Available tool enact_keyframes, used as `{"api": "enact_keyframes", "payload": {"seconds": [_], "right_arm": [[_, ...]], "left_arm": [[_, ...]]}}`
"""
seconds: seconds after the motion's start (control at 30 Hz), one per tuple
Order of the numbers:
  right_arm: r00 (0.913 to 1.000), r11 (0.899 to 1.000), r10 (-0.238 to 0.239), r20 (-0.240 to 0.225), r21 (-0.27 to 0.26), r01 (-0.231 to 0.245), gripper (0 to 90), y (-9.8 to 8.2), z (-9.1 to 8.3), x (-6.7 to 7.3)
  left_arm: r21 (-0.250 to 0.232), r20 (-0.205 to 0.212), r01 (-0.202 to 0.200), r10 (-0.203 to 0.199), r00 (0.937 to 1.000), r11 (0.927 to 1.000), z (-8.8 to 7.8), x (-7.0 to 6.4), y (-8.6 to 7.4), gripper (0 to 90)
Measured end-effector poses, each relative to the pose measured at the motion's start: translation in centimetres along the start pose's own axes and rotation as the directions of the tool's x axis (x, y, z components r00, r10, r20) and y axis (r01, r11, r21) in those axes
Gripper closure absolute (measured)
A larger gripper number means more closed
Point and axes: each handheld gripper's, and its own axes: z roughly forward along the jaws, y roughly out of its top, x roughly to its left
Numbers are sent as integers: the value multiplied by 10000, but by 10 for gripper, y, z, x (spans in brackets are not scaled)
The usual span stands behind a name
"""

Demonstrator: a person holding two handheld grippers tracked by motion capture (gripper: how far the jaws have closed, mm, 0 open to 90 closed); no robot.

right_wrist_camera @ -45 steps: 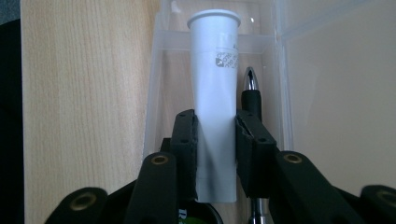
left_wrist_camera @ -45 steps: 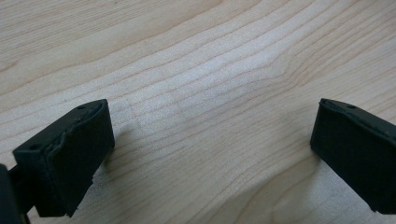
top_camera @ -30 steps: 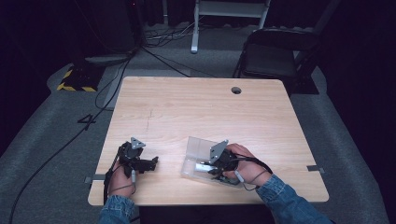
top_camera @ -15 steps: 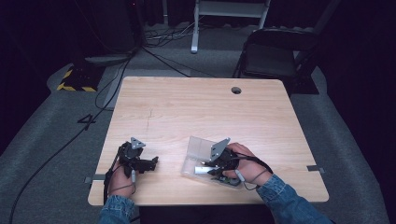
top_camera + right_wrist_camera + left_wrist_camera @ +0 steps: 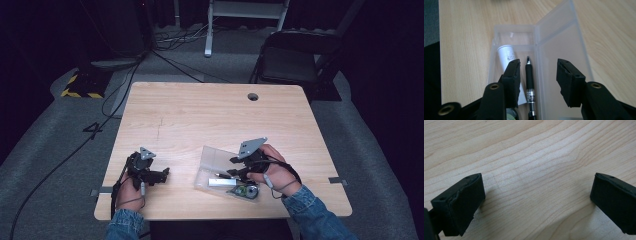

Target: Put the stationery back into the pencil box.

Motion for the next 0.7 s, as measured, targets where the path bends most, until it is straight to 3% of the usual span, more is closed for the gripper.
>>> {"api": "enact_keyframes", "payload": {"seconds": [0.47,0.6,0.7], "right_arm": [[9917,9920,1068,722,-746,-1014,502,-7,-30,-14],[9854,9874,1396,973,-884,-1312,482,-11,-35,-17],[9731,9770,1978,1177,-1037,-1861,459,-16,-43,-21]], "left_arm": [[2,4,3,-3,10000,10000,0,0,0,1],[1,-8,0,0,10000,10000,0,0,0,1],[16,-43,-78,78,10000,10000,0,1,0,1]]}}
